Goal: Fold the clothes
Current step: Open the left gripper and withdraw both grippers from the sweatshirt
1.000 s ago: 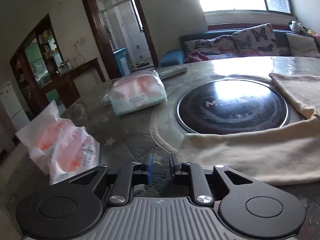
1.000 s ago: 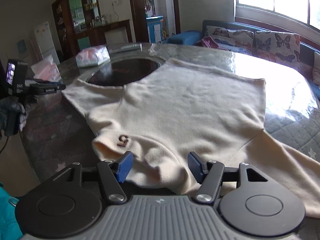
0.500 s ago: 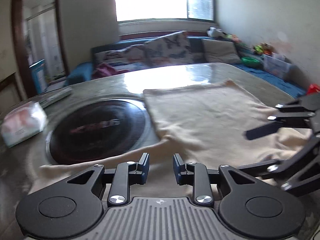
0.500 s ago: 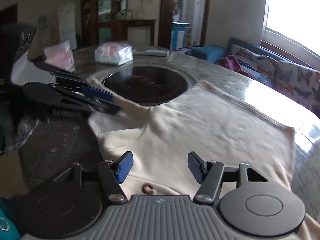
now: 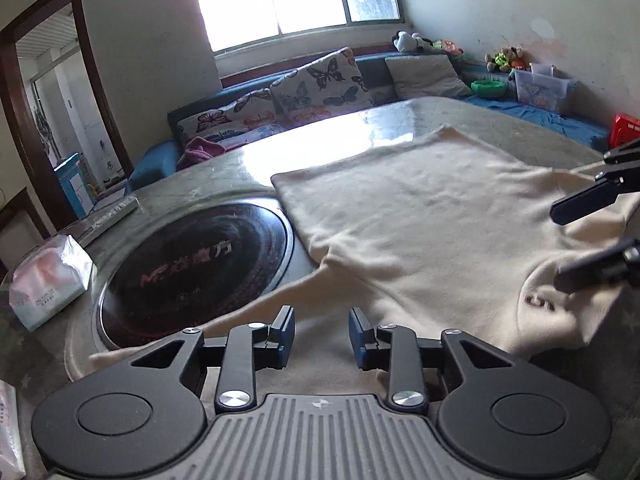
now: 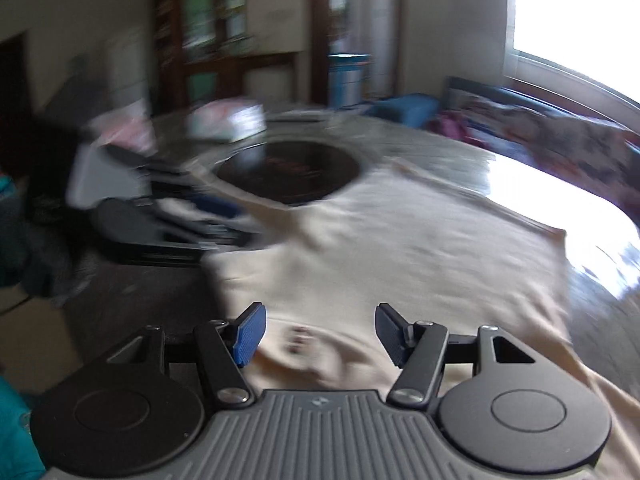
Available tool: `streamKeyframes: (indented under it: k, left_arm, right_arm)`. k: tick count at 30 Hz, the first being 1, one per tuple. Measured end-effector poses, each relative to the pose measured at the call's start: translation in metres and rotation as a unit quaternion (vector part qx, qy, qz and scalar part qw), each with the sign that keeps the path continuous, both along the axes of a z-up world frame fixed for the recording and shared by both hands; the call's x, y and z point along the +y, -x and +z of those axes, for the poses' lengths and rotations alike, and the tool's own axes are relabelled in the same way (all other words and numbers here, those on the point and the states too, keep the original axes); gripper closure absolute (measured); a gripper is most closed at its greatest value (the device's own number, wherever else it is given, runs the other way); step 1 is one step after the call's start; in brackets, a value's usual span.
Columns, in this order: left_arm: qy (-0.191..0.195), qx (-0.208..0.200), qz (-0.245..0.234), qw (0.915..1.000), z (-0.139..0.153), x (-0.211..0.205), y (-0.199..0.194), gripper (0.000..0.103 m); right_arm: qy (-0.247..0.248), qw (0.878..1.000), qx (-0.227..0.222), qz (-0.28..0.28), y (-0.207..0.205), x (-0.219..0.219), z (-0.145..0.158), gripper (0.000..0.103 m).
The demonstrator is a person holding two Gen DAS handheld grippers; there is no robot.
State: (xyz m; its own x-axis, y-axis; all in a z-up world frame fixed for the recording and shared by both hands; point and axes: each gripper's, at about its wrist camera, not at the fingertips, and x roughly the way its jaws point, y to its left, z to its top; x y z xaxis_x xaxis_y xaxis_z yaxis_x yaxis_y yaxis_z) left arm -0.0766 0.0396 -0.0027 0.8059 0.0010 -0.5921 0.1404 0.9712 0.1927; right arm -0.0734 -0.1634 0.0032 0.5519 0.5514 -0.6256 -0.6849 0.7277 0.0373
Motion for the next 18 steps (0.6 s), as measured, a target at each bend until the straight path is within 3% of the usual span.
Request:
streamKeyframes:
  k: [6, 12, 14, 18]
  left_arm:
    - [0.034, -0.013, -0.038, 0.9986, 0.016, -0.029, -0.017, 0.061]
    - [0.047, -0.006, -0.09, 0.9948, 0.011, -0.075, -0.034, 0.042]
    - [0.046, 0.001, -0.108, 0.9931, 0.004, -0.09, -0.036, 0.026]
    - [0.043, 0.015, -0.128, 0.9907, -0.011, -0.112, -0.034, 0.015]
  right_arm:
    - [-0.025, 0.992, 0.019, -0.124, -0.032, -0.054, -0.01, 0.041]
    - [-0.04, 0.979, 0.036, -0.198, -0.036, -0.099, -0.026, 0.041]
    - [-0.046, 0.975, 0.036, -0.215, -0.034, -0.113, -0.027, 0.041]
    - [-0.063, 0.968, 0.038, -0.24, -0.035, -0.133, -0.028, 0.041]
